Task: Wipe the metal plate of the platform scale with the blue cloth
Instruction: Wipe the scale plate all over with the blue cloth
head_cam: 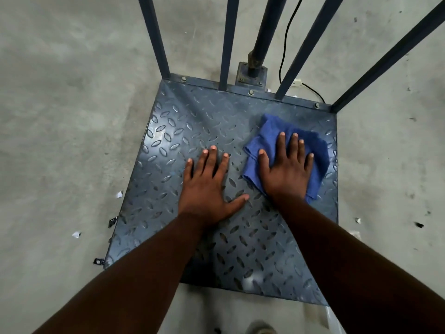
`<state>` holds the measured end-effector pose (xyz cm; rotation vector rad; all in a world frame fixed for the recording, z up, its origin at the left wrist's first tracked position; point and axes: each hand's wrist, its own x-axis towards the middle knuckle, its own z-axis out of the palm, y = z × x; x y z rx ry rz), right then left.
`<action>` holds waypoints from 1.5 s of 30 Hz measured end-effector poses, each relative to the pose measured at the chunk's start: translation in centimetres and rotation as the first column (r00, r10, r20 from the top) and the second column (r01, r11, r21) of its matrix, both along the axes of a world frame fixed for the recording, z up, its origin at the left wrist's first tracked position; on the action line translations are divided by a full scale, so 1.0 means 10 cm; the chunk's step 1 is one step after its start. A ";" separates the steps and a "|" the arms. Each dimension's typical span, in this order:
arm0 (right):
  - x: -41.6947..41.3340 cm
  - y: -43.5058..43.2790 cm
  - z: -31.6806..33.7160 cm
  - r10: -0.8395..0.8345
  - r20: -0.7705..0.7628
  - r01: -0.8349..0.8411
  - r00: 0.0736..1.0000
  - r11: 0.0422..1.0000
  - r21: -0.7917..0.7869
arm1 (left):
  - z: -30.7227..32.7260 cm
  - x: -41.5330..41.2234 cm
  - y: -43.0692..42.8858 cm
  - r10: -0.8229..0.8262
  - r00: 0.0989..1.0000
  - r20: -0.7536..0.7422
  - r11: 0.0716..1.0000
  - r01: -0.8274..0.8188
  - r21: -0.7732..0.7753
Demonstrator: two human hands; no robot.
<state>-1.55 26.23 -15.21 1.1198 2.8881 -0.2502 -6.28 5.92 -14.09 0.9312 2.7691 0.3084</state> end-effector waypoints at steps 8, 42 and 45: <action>0.01 0.03 -0.02 -0.002 -0.016 0.001 1.000 1.000 -0.006 | 0.10 -0.29 -0.56 -0.071 0.997 -0.022 0.995 0.069 -0.071; -1.70 -0.77 0.03 0.270 -0.055 -0.271 0.961 0.962 -0.024 | 0.04 -0.33 -0.71 0.059 0.997 0.057 0.998 -0.059 0.011; -1.65 -0.66 0.01 0.294 -0.060 -0.296 0.954 0.955 -0.025 | 0.04 -0.31 -0.71 0.070 0.997 0.045 0.997 -0.071 0.017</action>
